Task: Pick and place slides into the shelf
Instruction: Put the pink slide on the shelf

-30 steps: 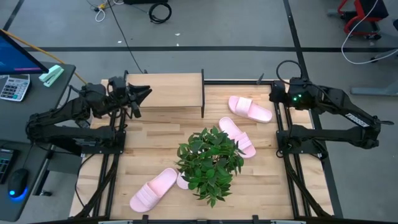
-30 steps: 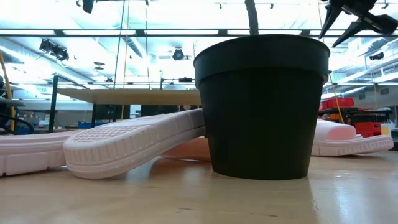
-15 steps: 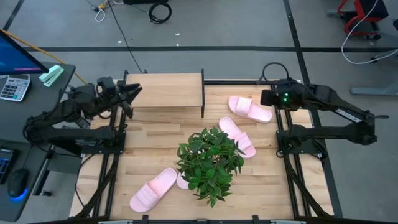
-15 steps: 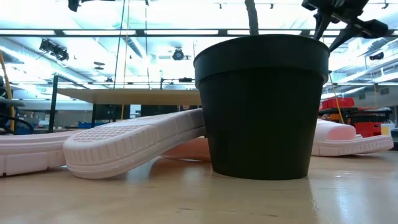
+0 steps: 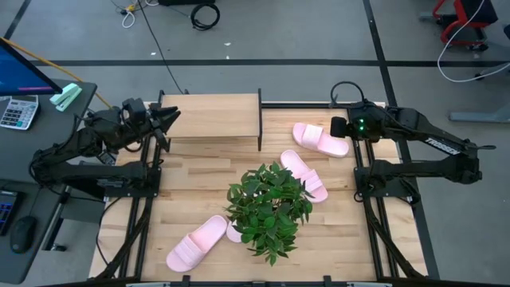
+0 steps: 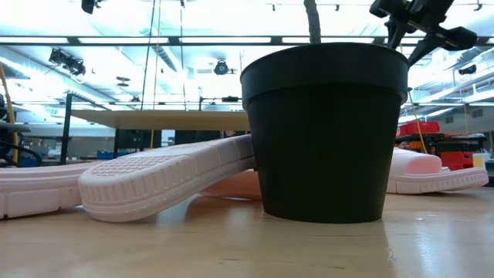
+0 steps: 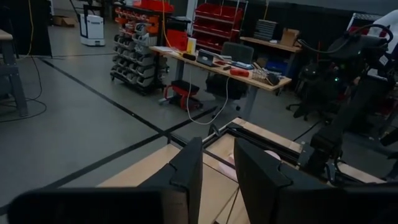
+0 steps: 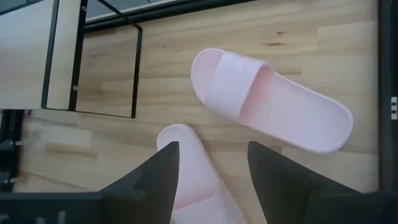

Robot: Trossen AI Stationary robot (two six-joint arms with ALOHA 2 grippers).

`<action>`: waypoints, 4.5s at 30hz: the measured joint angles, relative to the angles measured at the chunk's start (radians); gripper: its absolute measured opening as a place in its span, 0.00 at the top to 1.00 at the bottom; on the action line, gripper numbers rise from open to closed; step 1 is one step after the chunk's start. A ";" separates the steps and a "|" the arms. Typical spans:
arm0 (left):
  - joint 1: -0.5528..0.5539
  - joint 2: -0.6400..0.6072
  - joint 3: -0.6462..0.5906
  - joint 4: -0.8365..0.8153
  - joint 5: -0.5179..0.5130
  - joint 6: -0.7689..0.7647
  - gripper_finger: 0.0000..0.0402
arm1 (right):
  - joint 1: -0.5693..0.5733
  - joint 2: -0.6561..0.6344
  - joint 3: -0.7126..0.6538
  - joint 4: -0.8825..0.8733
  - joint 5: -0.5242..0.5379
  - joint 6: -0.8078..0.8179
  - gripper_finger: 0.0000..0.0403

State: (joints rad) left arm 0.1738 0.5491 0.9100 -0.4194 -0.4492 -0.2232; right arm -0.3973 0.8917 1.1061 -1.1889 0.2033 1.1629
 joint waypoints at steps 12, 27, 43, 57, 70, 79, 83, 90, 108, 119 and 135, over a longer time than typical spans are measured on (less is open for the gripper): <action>0.000 0.000 0.000 -0.008 0.000 0.000 0.74 | 0.000 0.041 0.000 0.000 -0.053 0.003 0.51; 0.000 0.000 0.000 -0.031 0.000 -0.001 0.74 | -0.155 0.123 0.000 0.005 -0.048 -0.160 0.51; 0.000 -0.002 0.000 -0.104 0.000 -0.001 0.75 | -0.322 0.117 -0.113 0.055 -0.116 -0.199 0.51; 0.000 -0.002 0.000 -0.148 0.000 -0.001 0.76 | -0.277 0.116 -0.380 0.410 -0.179 0.043 0.51; 0.000 -0.002 0.000 -0.148 -0.032 -0.024 0.75 | -0.240 0.116 -0.457 0.463 -0.172 0.119 0.51; 0.000 -0.002 0.000 -0.146 -0.056 -0.053 0.73 | -0.219 0.115 -0.449 0.458 -0.315 -0.036 0.51; 0.000 -0.002 0.000 -0.145 -0.055 -0.062 0.73 | -0.175 0.115 -0.449 0.457 -0.324 -0.065 0.51; 0.000 0.000 0.000 -0.127 -0.055 -0.062 0.73 | -0.123 0.114 -0.449 0.403 -0.314 -0.062 0.51; 0.000 0.000 0.000 -0.090 -0.058 -0.099 0.73 | 0.299 -0.044 -0.453 0.183 -0.343 0.243 0.51; 0.000 0.000 0.000 -0.059 -0.082 -0.052 0.73 | 0.641 -0.041 -0.530 0.282 -0.224 0.777 0.50; 0.000 0.000 0.000 -0.059 -0.082 -0.016 0.73 | 0.860 0.172 -0.557 0.492 -0.070 1.113 0.50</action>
State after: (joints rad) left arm 0.1738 0.5495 0.9096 -0.4786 -0.5312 -0.2390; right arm 0.4631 1.0635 0.5488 -0.6969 0.1334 2.2761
